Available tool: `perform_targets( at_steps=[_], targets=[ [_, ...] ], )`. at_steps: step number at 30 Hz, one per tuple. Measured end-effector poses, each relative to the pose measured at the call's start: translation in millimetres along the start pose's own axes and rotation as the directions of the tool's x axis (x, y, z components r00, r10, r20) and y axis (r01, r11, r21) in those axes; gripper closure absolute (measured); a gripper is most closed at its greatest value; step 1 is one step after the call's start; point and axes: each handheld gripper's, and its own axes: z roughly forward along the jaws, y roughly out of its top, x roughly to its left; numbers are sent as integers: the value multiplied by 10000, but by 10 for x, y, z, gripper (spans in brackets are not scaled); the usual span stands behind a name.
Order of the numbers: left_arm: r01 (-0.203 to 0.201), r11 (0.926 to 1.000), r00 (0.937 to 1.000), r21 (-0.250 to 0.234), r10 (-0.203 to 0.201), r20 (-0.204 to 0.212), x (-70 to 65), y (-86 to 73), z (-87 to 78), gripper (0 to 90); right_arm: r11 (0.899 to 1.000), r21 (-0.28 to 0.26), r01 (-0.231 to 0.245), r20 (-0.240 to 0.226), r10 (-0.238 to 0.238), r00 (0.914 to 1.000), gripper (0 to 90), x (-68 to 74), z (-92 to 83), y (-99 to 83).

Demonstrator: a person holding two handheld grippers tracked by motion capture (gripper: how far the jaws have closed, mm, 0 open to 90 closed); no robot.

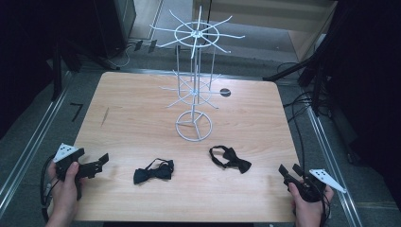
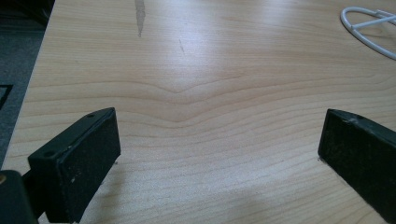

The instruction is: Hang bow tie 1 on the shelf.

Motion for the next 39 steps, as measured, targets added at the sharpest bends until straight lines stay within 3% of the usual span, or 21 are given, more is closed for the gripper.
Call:
perform_targets(
  at_steps=[2, 5, 9, 13, 29, 38, 39],
  targets=[
    [-32, 10000, 10000, -34, 32, -7, -2, -2, -1, 0, 9997, -177, 156, -163, -159, 9997, 408, 61, -3, 12],
    [-60, 10000, 10000, -56, 60, 29, -4, -4, -2, 0, 9996, -259, -112, -776, 92, 9969, 472, 172, -9, 44],
    [-34, 10000, 10000, -20, 34, 19, -1, -2, 0, 0, 9987, -189, 481, -1152, -500, 9921, 496, 397, 12, 88],
    [-37, 10000, 10000, -20, 37, 30, 0, -2, 0, 0, 9973, -297, 665, -1497, -702, 9862, 497, 557, 36, 133],
    [-64, 10000, 10000, 10, 64, 8, -2, 1, 3, 0, 9966, -380, 726, -1886, -785, 9789, 480, 822, 77, 196],
    [-62, 10000, 10000, 15, 62, 32, -1, 1, 0, 0, 9952, -197, 961, -2263, -981, 9691, 479, 1061, 118, 234],
    [-48, 10000, 10000, 17, 48, 40, -1, 1, 1, 0, 9936, -191, 1116, -2341, -1130, 9656, 459, 1152, 129, 242]
  ],
)
